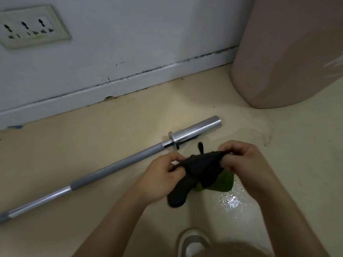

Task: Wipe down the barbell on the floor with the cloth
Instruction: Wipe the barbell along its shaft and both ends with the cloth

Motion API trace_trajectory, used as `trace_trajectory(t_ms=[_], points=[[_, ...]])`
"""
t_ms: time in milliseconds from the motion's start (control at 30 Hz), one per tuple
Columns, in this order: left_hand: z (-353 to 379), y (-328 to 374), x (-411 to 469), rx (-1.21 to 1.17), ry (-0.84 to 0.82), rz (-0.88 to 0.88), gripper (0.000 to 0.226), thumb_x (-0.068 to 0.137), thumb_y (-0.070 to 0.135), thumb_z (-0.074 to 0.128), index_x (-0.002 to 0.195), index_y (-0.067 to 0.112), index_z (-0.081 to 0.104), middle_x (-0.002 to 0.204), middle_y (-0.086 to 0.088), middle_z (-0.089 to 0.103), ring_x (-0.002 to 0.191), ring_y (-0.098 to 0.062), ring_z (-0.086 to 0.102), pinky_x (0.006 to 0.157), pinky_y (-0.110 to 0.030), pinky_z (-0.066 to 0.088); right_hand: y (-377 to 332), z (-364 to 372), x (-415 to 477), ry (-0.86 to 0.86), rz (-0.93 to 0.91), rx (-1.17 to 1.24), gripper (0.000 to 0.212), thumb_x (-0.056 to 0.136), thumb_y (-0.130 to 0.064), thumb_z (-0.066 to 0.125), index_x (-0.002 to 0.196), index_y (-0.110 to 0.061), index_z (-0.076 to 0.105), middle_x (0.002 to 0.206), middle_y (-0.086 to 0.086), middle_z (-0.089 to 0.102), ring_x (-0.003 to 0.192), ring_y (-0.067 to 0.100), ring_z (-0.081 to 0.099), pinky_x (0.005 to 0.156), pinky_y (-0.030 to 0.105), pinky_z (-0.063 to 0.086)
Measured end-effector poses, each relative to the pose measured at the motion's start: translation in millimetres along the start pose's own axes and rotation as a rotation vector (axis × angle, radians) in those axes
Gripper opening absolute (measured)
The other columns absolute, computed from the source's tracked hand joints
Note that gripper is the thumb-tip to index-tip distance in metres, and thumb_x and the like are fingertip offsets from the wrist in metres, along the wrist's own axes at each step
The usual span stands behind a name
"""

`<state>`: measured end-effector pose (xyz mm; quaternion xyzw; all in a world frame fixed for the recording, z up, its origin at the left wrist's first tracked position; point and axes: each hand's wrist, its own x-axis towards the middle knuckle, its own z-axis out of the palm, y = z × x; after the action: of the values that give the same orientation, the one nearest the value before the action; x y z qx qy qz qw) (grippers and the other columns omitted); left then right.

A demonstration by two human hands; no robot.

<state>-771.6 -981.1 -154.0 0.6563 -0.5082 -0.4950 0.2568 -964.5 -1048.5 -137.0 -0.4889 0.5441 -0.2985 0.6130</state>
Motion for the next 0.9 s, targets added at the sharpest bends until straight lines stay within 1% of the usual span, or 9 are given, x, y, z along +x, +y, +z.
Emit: trace_trajectory(t_ms=[133,200,267,400,500,600,700,800,900], points=[[4,8,5,-0.215,-0.035,-0.105,0.014,0.092,0.027,0.054,0.082,0.028,0.064,0.068,-0.002,0.070,0.059,-0.016,0.063,0.053,-0.024,0.045,12,-28,12,0.064,0.121,0.147,0.028,0.081,0.006,0.057,0.072,-0.016,0.071,0.075,0.004,0.067,0.077,0.022,0.059,0.069,0.032,0.050],[13,11,15,-0.325,0.060,-0.095,0.012,0.092,0.026,0.054,0.083,0.030,0.062,0.070,0.000,0.071,0.064,-0.017,0.066,0.058,-0.031,0.050,15,-12,10,-0.175,0.166,0.074,0.018,0.082,-0.020,0.068,0.099,-0.026,0.071,0.096,-0.005,0.072,0.094,0.015,0.066,0.081,0.036,0.053],[20,15,27,-0.377,0.143,-0.122,0.008,0.092,0.024,0.054,0.094,0.028,0.061,0.077,-0.004,0.073,0.062,-0.018,0.067,0.060,-0.032,0.054,20,10,14,-0.375,0.193,0.049,0.044,0.080,-0.032,0.071,0.121,-0.039,0.059,0.114,-0.009,0.067,0.102,0.011,0.066,0.080,0.033,0.055],[8,7,50,-0.484,0.183,-0.171,0.015,0.092,0.016,0.054,0.095,0.021,0.067,0.080,-0.001,0.071,0.064,-0.012,0.063,0.061,-0.025,0.051,35,38,42,-0.073,0.030,0.037,0.037,0.085,-0.017,0.067,0.116,-0.036,0.060,0.101,-0.004,0.068,0.084,0.007,0.068,0.065,0.018,0.055],[-7,-29,71,0.059,0.393,-0.087,0.015,0.088,0.019,0.059,0.095,0.026,0.070,0.091,0.010,0.070,0.083,-0.006,0.063,0.076,-0.021,0.045,51,42,81,0.258,-0.201,-0.333,0.027,0.090,-0.015,0.058,0.115,-0.026,0.064,0.100,-0.006,0.064,0.086,0.005,0.060,0.079,0.023,0.054],[-8,-67,93,0.603,0.330,0.021,0.032,0.086,0.025,0.048,0.113,0.014,0.064,0.106,-0.006,0.068,0.095,-0.030,0.060,0.080,-0.034,0.045,63,70,115,0.293,-0.388,-0.682,0.031,0.093,-0.018,0.052,0.122,-0.021,0.060,0.105,0.005,0.058,0.084,0.014,0.055,0.075,0.024,0.047],[-5,-83,106,0.688,0.298,0.014,0.028,0.089,0.019,0.052,0.116,0.016,0.061,0.099,-0.009,0.070,0.086,-0.034,0.062,0.069,-0.040,0.050,83,109,127,0.116,-0.490,-0.971,0.039,0.083,-0.012,0.061,0.122,-0.013,0.060,0.111,0.011,0.055,0.095,0.028,0.057,0.072,0.036,0.055],[-6,-85,106,0.725,0.356,0.035,0.024,0.079,0.014,0.070,0.103,0.017,0.068,0.083,-0.007,0.072,0.070,-0.031,0.065,0.056,-0.034,0.050,83,81,136,-0.069,-0.565,-1.064,0.043,0.083,-0.014,0.062,0.125,-0.016,0.056,0.115,0.009,0.053,0.097,0.027,0.055,0.068,0.034,0.052],[0,-83,103,0.741,0.379,-0.003,0.028,0.066,0.016,0.080,0.092,0.020,0.070,0.074,-0.004,0.071,0.065,-0.030,0.064,0.053,-0.031,0.049,75,9,165,0.131,-0.334,-1.020,0.033,0.091,-0.021,0.049,0.124,-0.019,0.055,0.120,0.007,0.048,0.095,0.028,0.055,0.075,0.031,0.046]])
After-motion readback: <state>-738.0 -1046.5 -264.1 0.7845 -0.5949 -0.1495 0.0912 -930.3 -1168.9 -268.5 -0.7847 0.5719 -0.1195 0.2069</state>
